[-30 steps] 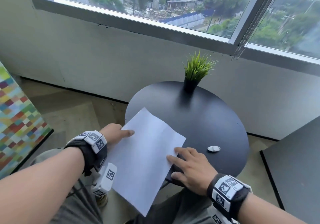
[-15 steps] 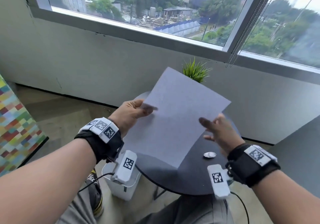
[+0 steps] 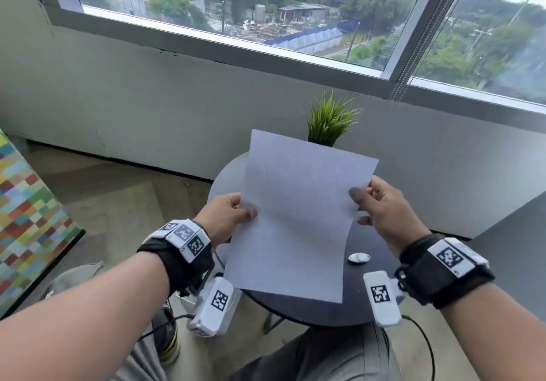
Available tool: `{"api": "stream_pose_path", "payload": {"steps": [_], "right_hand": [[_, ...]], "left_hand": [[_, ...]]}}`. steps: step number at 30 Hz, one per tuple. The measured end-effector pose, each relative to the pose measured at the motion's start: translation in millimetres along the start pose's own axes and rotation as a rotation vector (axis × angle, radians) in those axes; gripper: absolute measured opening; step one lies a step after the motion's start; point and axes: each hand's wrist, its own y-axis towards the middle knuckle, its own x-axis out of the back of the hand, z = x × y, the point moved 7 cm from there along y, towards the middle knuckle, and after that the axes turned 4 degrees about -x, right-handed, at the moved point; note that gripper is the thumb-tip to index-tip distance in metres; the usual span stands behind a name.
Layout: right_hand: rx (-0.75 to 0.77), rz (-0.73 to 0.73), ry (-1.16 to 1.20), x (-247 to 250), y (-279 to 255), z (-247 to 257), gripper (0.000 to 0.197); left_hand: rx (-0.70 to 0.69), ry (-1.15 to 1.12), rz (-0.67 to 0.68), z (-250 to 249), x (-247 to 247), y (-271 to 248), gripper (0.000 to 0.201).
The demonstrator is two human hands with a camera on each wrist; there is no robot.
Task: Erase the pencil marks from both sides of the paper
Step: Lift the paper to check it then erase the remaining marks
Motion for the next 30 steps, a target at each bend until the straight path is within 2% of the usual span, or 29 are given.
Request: {"api": "stream_pose_path", "payload": {"steps": [2,4,5,6,8,9,11,13,16,19,21,25,30], "right_hand": [[-0.009,-0.019,-0.142,5,8,-10,0.042],[-0.045,0.03,-0.384,2,15,-36,0.028],[-0.08,0.085,-0.534,-1,14,-55,0.018],[-0.109,0.155,-0.682,-4,11,-74,0.016],[-0.168,0.269,-0.941,-7,-1,-113,0.031],[-0.178,0.278,-1.006,-6,-7,-125,0.034],[-0.128,0.235,-1.022,-6,-13,-137,0.034],[-0.059,0.192,-1.014,-5,-13,-138,0.022],[-0.074,0.149,-0.962,0,-8,-135,0.016],[-0.097,0.135,-0.933,-2,-3,-121,0.014],[-0.053,0.192,-0.913,-21,-5,-105,0.011],[0.057,0.363,-0.95,-75,-21,-79,0.017],[0.153,0.319,-1.098,-98,-19,-73,0.02]], "left_hand": [[0.008,0.128,-0.033,8,2,3,0.02],[0.047,0.29,-0.08,28,8,9,0.046],[0.076,0.366,-0.086,37,9,12,0.051],[0.104,0.447,-0.084,43,9,11,0.048],[0.127,0.625,-0.095,48,9,5,0.03],[0.125,0.714,-0.105,48,9,3,0.027],[0.125,0.826,-0.116,49,10,0,0.034],[0.091,0.93,-0.09,43,7,-2,0.05],[-0.084,1.258,0.075,34,-15,-4,0.073],[-0.204,1.43,0.284,42,-45,-6,0.083],[-0.218,1.478,0.361,53,-58,-7,0.09],[-0.237,1.516,0.404,67,-78,-2,0.106],[-0.245,1.526,0.44,71,-95,1,0.121]]}}
